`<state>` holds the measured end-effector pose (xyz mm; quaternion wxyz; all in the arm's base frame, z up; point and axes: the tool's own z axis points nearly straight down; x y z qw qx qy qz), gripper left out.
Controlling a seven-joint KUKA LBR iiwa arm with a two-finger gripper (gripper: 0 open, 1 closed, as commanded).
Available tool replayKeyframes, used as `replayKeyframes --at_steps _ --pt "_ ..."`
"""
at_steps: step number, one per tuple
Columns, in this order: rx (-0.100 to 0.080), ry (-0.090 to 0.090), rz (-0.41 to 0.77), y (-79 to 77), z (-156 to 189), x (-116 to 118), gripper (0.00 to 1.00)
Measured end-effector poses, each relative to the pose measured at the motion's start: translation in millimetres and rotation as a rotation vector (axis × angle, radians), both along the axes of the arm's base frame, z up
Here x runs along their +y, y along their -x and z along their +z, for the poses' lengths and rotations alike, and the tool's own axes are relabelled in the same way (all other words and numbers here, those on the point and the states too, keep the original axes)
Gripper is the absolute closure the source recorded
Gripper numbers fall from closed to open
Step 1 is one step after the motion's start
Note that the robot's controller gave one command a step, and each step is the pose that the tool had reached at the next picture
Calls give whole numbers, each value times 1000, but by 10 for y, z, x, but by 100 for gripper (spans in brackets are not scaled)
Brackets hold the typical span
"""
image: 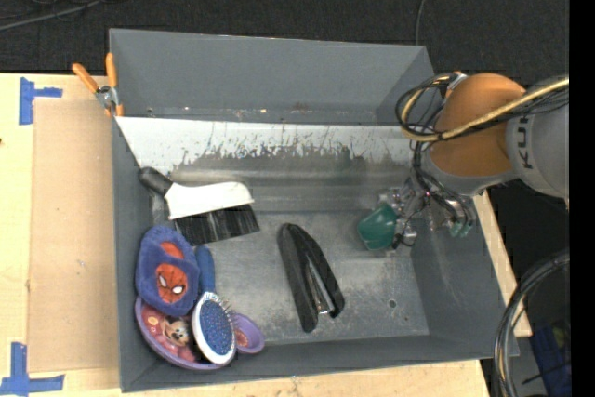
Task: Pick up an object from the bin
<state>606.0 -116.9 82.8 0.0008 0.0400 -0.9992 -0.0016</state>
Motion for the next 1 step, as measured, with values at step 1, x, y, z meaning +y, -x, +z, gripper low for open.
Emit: replayKeyframes --at_steps 1 --pt "-4 1 0 -11 150 -2 100"
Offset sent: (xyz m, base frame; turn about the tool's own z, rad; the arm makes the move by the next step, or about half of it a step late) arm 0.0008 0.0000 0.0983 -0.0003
